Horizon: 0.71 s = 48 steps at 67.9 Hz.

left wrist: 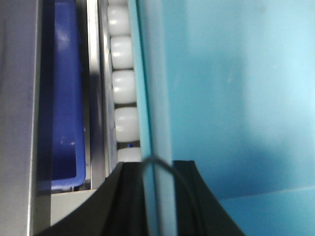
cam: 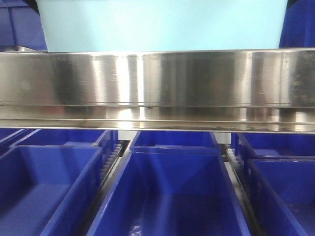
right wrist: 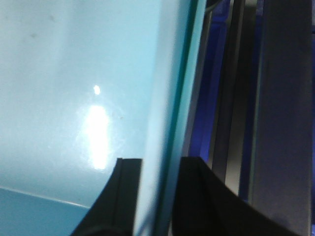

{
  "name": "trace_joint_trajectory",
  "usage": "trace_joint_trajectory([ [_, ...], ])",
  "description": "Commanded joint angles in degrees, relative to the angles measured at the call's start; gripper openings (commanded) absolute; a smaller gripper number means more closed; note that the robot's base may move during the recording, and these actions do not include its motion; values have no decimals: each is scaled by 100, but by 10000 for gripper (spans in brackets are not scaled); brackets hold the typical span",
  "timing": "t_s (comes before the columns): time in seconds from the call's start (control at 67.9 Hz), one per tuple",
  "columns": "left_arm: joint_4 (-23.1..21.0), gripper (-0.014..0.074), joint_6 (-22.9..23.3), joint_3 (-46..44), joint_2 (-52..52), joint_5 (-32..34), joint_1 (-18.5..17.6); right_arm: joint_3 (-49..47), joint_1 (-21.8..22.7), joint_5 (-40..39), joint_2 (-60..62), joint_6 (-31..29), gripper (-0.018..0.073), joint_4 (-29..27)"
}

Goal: Move two blue bins to right shelf middle

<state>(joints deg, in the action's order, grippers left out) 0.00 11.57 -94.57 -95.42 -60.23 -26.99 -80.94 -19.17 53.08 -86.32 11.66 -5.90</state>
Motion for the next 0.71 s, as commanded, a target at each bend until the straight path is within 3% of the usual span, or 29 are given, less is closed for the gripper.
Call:
trace_joint_trajectory([
  [0.0, -185, -111, -41, -279, 311, 222, -25, -45, 14, -142, 202, 87, -154, 83],
  [0.471, -236, -111, -41, -1793, 776, 212, -36, -1847, 14, -51, 535, 87, -154, 380],
  [0.692, -236, -111, -41, -1887, 753, 212, -36, -2009, 14, -51, 535, 87, -154, 418],
])
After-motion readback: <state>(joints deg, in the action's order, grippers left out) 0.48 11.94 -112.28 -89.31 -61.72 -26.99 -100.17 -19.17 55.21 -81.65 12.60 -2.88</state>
